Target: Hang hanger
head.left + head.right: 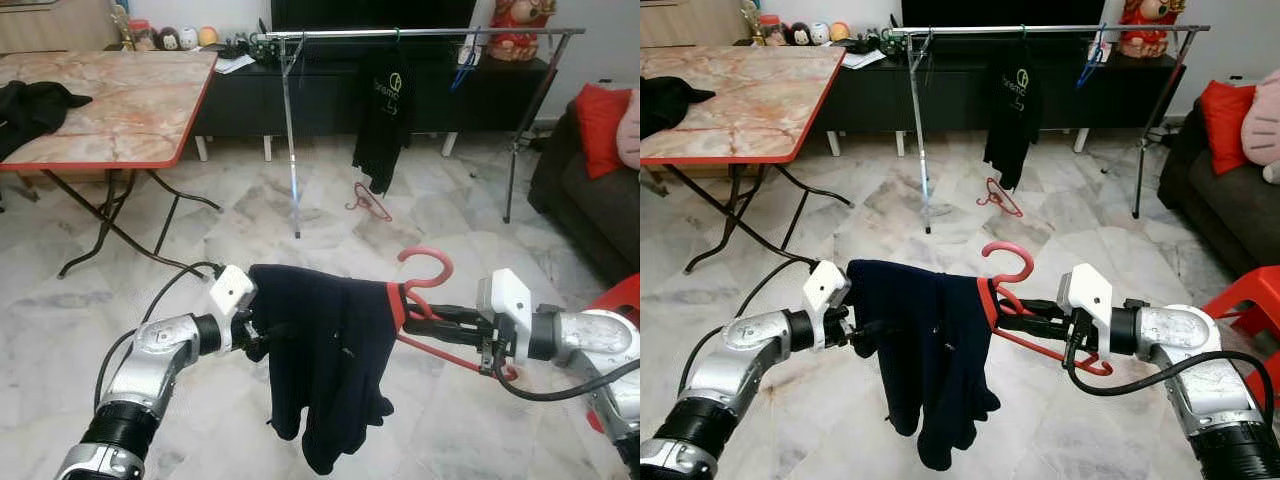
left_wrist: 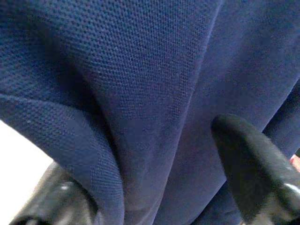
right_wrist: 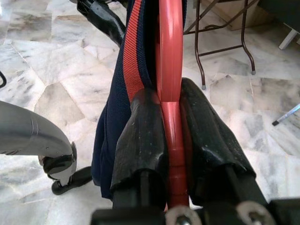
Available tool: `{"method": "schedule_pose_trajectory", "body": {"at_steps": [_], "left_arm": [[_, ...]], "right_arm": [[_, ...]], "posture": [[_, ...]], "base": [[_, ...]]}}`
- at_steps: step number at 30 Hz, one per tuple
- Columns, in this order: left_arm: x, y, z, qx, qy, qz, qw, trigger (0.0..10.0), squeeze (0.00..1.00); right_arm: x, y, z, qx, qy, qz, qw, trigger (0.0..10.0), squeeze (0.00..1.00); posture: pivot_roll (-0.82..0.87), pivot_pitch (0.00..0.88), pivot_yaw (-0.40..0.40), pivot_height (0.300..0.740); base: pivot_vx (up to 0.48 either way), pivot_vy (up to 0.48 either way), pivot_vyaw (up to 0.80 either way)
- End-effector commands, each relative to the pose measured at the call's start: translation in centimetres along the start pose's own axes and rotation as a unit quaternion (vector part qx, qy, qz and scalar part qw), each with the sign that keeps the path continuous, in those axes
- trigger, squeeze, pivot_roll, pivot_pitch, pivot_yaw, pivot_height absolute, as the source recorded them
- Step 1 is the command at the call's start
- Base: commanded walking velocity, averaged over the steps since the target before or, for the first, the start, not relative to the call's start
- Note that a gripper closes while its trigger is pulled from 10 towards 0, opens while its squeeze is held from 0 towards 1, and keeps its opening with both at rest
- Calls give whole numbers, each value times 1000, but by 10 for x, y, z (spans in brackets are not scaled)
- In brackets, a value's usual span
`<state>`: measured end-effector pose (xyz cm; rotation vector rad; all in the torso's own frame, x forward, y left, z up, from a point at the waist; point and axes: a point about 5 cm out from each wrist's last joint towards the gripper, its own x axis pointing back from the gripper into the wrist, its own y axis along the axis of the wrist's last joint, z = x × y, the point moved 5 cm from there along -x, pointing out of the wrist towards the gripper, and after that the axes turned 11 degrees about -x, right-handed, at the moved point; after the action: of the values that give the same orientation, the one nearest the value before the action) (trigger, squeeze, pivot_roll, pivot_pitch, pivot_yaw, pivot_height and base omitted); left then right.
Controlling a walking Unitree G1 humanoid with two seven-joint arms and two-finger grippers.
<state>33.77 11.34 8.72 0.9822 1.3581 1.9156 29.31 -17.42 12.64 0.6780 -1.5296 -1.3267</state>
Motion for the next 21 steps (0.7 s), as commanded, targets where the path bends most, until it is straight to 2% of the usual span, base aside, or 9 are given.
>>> {"method": "schedule_pose_trajectory", "body": {"at_steps": [1,21], "left_arm": [[1,5,4,-6,3,-10,1000,0,0],[1,11,7,-17,4,-15,1000,0,0]], "right_arm": [[6,16,-3,21,-9,-23,999,0,0],[6,16,-6,21,-15,-22,999,0,0]], "posture": [[-46,0,-40,740],[-48,0,-40,740]], "base": [[0,0,0],[0,0,0]]}}
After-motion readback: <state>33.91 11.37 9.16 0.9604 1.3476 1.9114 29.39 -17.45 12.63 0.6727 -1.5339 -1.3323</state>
